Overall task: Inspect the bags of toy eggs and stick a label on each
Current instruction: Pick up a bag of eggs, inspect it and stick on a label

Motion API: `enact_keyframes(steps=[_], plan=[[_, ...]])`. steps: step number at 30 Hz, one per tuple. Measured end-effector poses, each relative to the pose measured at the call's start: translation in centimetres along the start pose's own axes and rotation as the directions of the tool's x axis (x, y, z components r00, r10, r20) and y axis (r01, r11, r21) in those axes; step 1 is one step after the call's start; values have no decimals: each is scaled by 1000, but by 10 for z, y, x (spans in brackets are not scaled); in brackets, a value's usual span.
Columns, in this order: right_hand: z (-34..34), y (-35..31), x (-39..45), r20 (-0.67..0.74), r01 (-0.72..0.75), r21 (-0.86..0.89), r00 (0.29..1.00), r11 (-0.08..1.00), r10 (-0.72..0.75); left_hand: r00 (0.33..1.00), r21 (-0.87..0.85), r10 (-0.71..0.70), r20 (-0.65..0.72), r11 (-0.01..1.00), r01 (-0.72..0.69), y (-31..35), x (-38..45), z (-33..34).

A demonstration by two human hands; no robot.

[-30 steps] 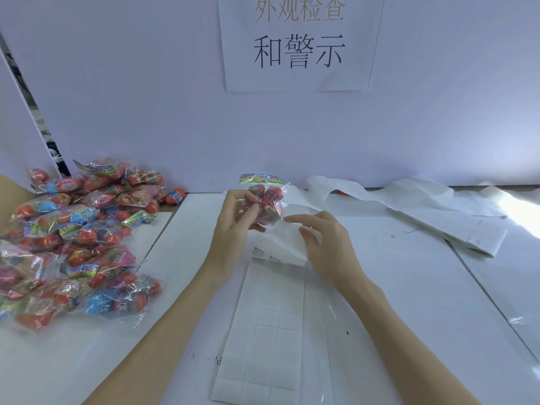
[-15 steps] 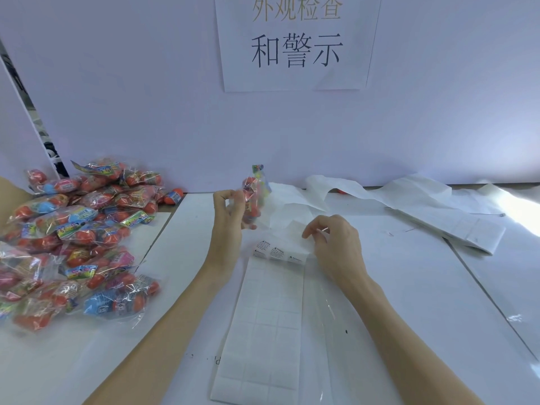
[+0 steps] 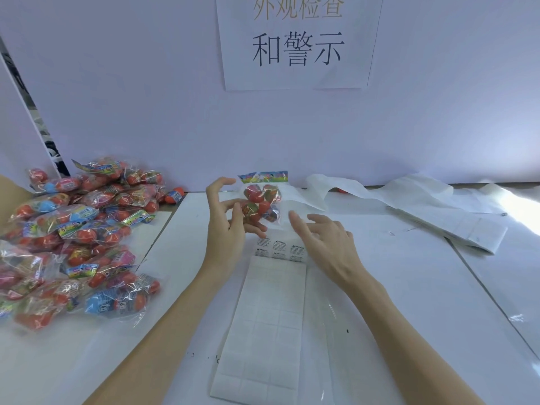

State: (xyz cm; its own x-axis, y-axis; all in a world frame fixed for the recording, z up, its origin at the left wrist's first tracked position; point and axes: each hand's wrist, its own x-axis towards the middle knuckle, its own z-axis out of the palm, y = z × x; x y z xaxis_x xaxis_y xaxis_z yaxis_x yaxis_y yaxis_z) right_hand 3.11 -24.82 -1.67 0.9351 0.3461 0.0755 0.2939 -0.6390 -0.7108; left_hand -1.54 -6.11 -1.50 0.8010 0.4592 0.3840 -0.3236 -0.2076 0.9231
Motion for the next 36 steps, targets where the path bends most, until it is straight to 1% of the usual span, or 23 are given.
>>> enact_keyframes(steps=[2,5,7,9,11,15,17,19,22,24,27,29,32,34,36], plan=[[2,2,0,-19,19,-62,1000,998,-20,1000,39,-5,8,999,5,-1,1,-1],[3,5,0,-121,110,-15,986,994,-111,1000,69,-15,10,997,14,0,0,1],[3,6,0,-191,166,38,969,985,-156,998,37,-54,11,998,54,2,0,3],[2,4,1,-223,188,63,960,980,-170,993,-24,-110,46,993,112,4,1,4],[3,3,1,-217,192,71,961,979,-172,988,-10,-120,96,993,122,5,0,4],[4,0,0,-247,236,127,948,963,-200,966,139,-69,248,990,35,3,-3,2],[3,-1,-1,-244,240,185,951,953,-192,956,198,-65,284,980,8,1,-3,2],[1,-1,0,-232,238,210,954,948,-189,963,246,-67,261,969,1,-1,-2,3],[2,1,1,-221,245,231,956,941,-195,973,272,-87,212,962,27,-2,-1,3],[2,3,1,-236,261,292,952,920,-195,978,283,-88,190,959,31,-3,-1,3],[4,5,4,-262,307,316,938,898,-228,983,307,-84,165,951,30,-5,0,3],[5,6,5,-249,291,345,945,892,-212,983,324,-73,166,946,15,-6,0,3],[6,7,7,-235,273,356,952,894,-197,983,308,4,183,949,-61,-7,-1,4],[6,7,7,-235,286,329,948,900,-215,973,280,41,226,954,-105,-6,-3,4],[7,7,6,-225,289,323,948,901,-224,964,277,46,262,953,-120,-7,-3,3]])
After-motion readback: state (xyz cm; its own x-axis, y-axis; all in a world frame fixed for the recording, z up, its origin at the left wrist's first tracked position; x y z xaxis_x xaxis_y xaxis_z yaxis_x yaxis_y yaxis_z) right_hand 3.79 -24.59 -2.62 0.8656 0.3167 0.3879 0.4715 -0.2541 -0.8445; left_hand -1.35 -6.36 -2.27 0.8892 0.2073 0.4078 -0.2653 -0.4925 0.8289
